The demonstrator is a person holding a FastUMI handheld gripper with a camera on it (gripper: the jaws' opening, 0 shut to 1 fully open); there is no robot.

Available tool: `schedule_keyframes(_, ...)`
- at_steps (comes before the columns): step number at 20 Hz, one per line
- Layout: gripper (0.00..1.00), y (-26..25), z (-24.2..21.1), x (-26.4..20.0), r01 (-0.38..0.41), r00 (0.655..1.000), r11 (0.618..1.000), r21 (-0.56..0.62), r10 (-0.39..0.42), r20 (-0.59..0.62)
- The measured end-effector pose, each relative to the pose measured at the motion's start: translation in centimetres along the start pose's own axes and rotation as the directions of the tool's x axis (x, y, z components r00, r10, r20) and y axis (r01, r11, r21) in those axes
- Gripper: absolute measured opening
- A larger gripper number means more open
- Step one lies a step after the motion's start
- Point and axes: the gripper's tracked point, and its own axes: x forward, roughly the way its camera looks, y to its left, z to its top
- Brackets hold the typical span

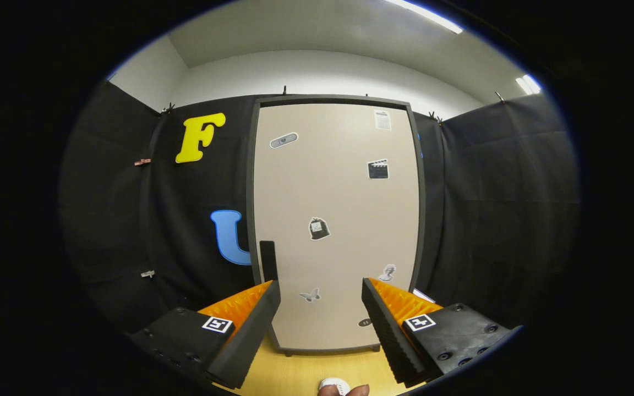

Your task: Open the shoe cabinet door, grab the shoes and put them into the shoe cabinet, then close the shoe cabinet door.

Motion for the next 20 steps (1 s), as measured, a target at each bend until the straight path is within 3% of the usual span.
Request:
schedule_keyframes(8,0.97,5.4,-1.3,6.6,-0.037,0.999,0.999,0.014,0.037,-0.002)
schedule_keyframes(18,0.97,9.4,-6.4,15.7,-0.055,0.997,0.998,0.015,0.056,-0.059)
schedule_keyframes(20,0.9,9.6,-7.2,17.1,-0.044,0.997,0.999,0.015,0.045,-0.065)
